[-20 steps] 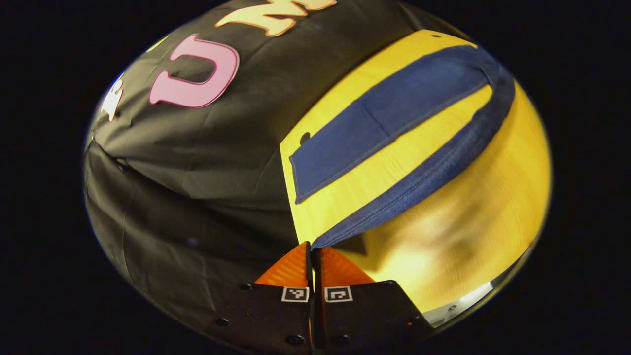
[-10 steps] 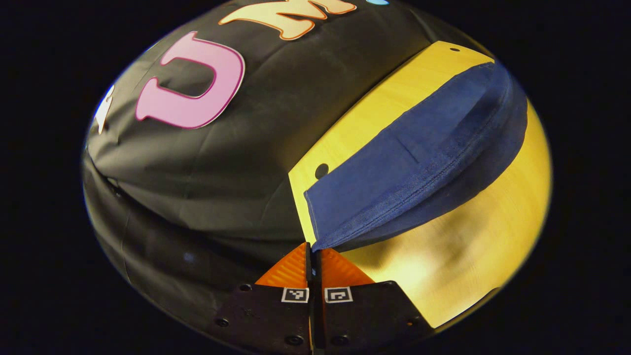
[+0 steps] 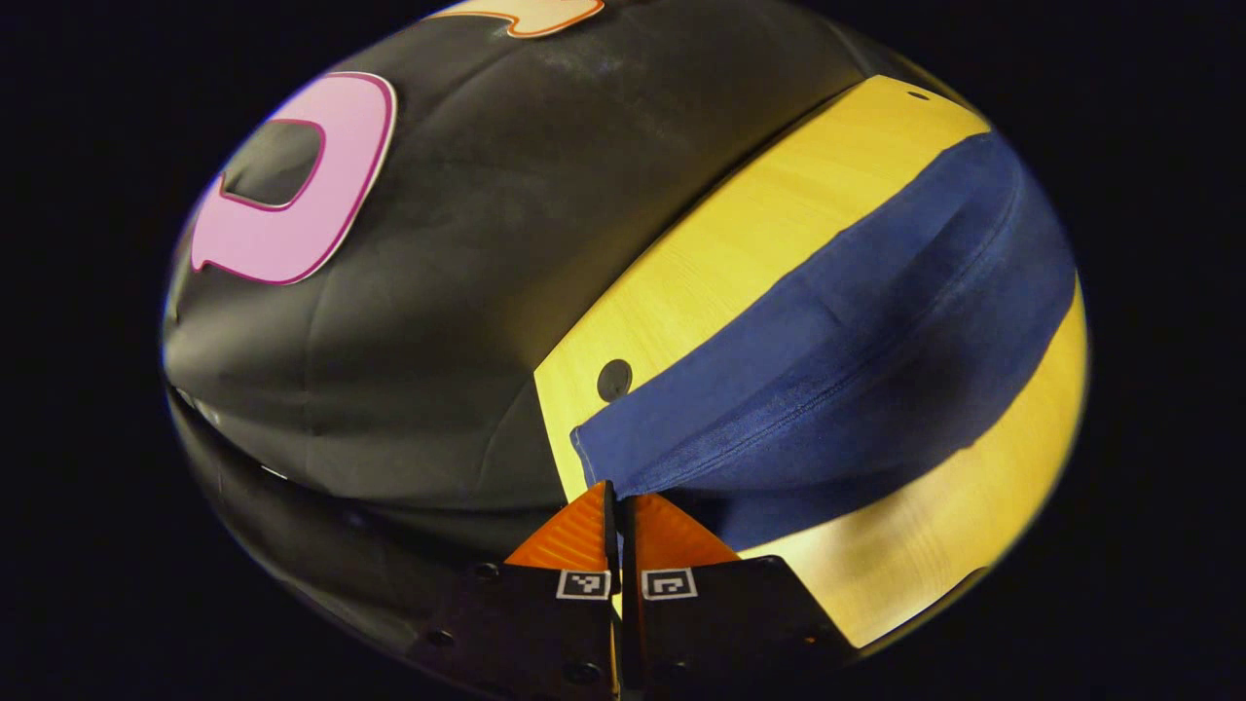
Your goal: Grasp the waist and the cuffs of the jeans and fold them to make the two legs overlap; first hold the waist and fold one-third of the jeans toward the cuffs, then hold the cuffs and fold the remaining one-third in the same direction to finish folding.
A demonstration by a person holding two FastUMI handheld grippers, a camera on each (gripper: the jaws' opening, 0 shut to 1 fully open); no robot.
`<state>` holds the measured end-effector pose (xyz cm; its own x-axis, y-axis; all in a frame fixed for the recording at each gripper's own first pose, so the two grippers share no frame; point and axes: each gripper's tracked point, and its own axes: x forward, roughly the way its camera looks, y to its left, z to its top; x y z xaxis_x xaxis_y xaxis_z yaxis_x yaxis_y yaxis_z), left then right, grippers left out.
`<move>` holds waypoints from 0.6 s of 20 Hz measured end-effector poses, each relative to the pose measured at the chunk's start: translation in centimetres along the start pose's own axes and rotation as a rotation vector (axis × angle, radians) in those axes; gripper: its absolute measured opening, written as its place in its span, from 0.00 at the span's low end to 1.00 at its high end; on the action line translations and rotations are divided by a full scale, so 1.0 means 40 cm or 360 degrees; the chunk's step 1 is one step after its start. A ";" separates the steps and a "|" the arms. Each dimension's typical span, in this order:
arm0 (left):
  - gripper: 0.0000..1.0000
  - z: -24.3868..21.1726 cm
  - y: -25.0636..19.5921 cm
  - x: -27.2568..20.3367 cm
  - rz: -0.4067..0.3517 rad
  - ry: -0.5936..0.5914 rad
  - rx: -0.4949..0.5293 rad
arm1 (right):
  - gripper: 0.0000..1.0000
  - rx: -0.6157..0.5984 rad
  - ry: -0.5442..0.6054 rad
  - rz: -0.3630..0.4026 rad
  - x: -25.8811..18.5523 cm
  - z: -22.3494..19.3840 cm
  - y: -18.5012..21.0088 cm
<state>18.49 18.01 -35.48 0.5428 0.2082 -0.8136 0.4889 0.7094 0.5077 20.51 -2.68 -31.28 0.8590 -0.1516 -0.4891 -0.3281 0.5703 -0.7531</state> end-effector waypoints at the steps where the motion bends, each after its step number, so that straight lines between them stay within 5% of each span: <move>1: 0.00 0.015 -0.005 0.029 -0.0014 -0.0001 -0.0019 | 0.03 0.0021 0.0015 0.0001 0.024 -0.004 0.016; 10: 0.00 0.045 -0.085 0.214 -0.0086 0.0166 0.0030 | 0.07 0.0023 0.0291 0.0184 0.237 -0.120 0.206; 11: 0.00 0.048 -0.103 0.218 -0.0122 0.0152 0.0004 | 0.25 0.0030 0.0340 0.0163 0.242 -0.140 0.199; 12: 0.33 0.058 -0.122 0.205 -0.0158 0.0120 -0.0046 | 0.44 0.0055 0.0369 0.0134 0.236 -0.148 0.180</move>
<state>22.15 14.70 -43.96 0.4391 0.1854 -0.8791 0.5170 0.7481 0.4160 23.93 -4.80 -43.90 0.7145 -0.2814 -0.6405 -0.3775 0.6157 -0.6917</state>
